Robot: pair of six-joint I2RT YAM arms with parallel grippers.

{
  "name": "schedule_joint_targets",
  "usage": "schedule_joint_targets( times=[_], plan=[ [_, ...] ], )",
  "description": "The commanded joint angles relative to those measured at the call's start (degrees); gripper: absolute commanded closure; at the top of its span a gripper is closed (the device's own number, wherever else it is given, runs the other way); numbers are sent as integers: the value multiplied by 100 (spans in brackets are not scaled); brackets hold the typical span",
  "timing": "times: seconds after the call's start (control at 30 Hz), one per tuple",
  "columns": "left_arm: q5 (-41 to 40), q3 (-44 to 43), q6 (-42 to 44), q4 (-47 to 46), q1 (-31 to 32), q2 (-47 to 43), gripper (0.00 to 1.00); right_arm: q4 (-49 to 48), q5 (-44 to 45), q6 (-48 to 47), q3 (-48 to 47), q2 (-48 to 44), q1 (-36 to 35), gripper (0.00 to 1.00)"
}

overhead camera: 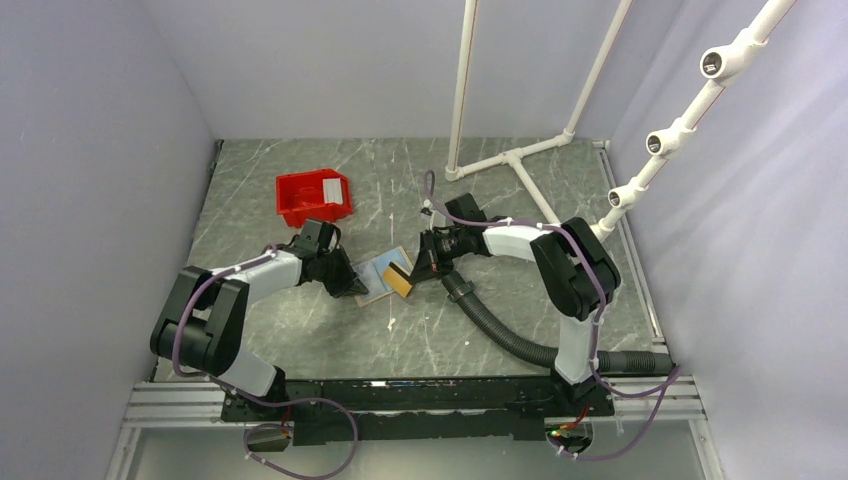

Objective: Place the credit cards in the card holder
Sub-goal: Insert the credit card into the card holder.

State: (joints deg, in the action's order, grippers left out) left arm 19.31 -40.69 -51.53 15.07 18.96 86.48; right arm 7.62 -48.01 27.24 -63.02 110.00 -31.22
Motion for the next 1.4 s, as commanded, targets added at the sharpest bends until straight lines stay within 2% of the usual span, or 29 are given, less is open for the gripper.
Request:
schedule_joint_targets(
  times=[0.0,0.37,1.37],
  plan=[
    [-393,146,41,156,20,-172,100,-213,-176,2,-235,73,19,100],
    [-437,421,-112,109,20,-220,100,-624,-296,188,-111,-49,20,100],
    [-419,551,-170,47,20,-316,100,-932,-485,251,-259,509,-68,100]
  ],
)
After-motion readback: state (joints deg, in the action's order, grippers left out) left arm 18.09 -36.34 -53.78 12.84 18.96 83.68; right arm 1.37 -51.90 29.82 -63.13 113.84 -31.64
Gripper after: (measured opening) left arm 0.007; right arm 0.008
